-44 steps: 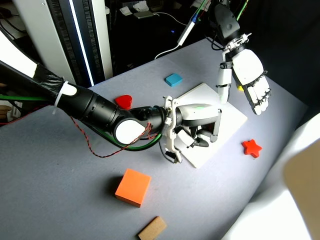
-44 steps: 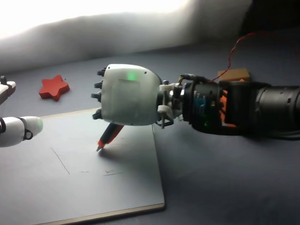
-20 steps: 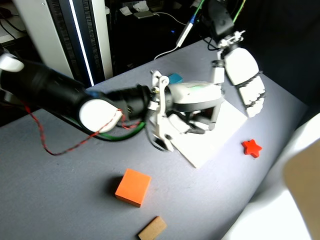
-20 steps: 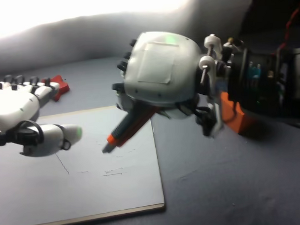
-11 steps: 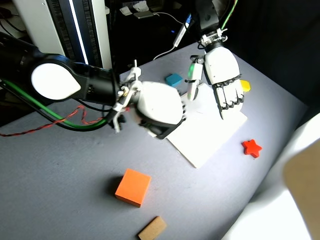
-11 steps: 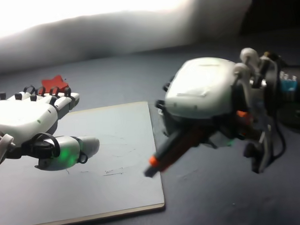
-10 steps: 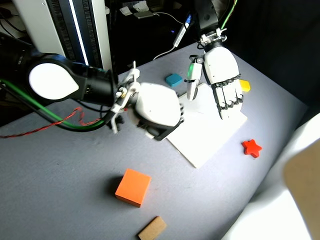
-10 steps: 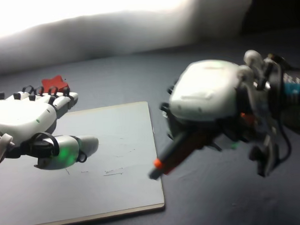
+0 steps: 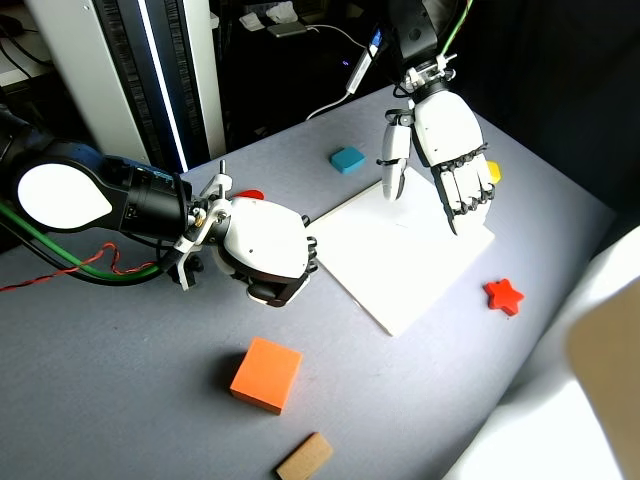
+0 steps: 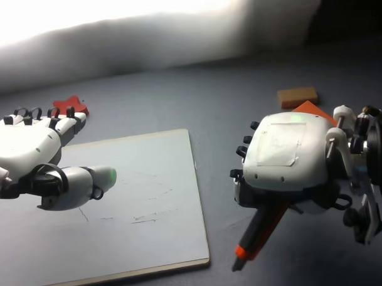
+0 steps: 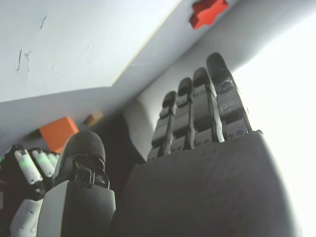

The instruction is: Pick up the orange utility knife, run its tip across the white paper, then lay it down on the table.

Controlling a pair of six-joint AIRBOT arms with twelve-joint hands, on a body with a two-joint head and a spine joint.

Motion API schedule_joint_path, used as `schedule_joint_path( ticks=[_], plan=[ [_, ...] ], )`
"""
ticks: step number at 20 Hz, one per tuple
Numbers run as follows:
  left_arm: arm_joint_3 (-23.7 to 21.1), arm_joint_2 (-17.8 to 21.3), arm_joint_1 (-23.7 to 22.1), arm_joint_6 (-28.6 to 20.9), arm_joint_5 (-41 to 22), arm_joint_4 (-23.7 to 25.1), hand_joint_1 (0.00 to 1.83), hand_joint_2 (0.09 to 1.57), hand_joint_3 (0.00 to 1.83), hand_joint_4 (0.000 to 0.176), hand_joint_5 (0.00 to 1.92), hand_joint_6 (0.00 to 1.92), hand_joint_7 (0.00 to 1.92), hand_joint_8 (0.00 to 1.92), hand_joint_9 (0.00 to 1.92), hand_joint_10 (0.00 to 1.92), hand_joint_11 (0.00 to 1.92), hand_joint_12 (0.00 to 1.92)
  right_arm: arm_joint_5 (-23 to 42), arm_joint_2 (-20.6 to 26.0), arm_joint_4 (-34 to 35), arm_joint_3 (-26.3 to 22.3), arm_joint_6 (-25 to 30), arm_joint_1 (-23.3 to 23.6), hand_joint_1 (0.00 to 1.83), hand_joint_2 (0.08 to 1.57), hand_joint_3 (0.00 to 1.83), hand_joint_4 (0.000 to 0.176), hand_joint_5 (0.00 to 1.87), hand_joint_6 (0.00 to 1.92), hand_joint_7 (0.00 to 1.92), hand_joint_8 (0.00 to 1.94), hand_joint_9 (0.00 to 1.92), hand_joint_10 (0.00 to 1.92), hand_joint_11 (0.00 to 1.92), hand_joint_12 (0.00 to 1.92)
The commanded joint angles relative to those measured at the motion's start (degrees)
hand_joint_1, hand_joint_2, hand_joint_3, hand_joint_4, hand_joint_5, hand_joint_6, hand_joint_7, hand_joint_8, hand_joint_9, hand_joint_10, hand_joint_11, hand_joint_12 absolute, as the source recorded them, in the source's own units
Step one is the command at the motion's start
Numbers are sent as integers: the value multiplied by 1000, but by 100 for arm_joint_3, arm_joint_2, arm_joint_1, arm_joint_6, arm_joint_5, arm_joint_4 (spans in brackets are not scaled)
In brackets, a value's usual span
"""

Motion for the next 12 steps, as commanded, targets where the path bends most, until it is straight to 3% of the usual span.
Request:
schedule_joint_path(
  ticks=[1,2,3,4,5,6,7,8,9,10,11,12],
  plan=[
    [3,-5,0,-42,-368,311,0,1283,0,1,0,0,88,2,110,7,0,642,518,17,59,5,-66,4,1208,808,1011,0,807,1519,807,1941,1109,1921,1009,1921],
    [-3,-28,11,-66,-368,312,0,1287,0,0,0,0,98,6,121,11,0,645,519,20,57,12,-83,-22,1107,1070,566,0,649,1578,620,1818,641,1921,627,1921],
    [-5,-46,16,-99,-368,312,0,1287,0,0,0,0,98,6,121,11,0,645,524,26,57,13,-96,-48,1107,1070,566,0,649,1578,620,1818,641,1921,627,1921],
    [-5,-64,17,-135,-370,312,0,1287,1,0,0,0,92,3,114,7,0,644,556,34,57,15,-128,-85,1066,1214,324,7,532,1726,603,1696,506,1921,519,1921],
    [-5,-74,17,-153,-373,312,0,1284,0,1,0,0,103,7,119,9,0,644,580,38,57,15,-150,-105,1071,1286,134,22,574,1664,592,1621,411,1816,411,1921],
    [-5,-81,15,-156,-373,313,0,1284,0,0,0,0,114,8,132,12,0,694,638,43,57,15,-152,-135,1038,1312,43,0,583,1580,402,1392,303,1646,243,1921],
    [-5,-85,15,-156,-373,314,0,1285,0,0,0,0,109,3,124,7,0,684,664,49,57,14,-157,-147,1026,1266,2,0,321,1218,309,1159,231,1473,91,1921],
    [-9,-91,13,-156,-373,315,0,1287,1,0,0,0,97,1,119,3,0,699,672,61,57,14,-158,-149,893,1263,0,0,69,892,168,763,80,1195,17,1734],
    [-13,-96,12,-156,-373,315,0,1285,0,0,0,0,89,1,114,1,0,720,685,76,57,14,-158,-152,837,1197,0,0,13,544,128,383,15,837,3,1363],
    [-20,-101,12,-151,-373,314,0,1287,0,0,0,0,91,1,108,1,0,703,705,92,57,13,-160,-154,787,1168,0,0,2,192,82,184,2,524,0,945],
    [-29,-118,13,-120,-373,315,0,1284,0,0,0,0,97,3,107,3,0,713,722,120,56,13,-162,-152,630,1098,0,0,0,7,2,6,1,34,0,53],
    [-34,-136,13,-115,-374,318,0,1284,0,0,0,0,97,3,107,3,0,713,732,142,56,12,-162,-150,630,1098,0,0,0,7,2,6,1,34,0,53]
  ],
)
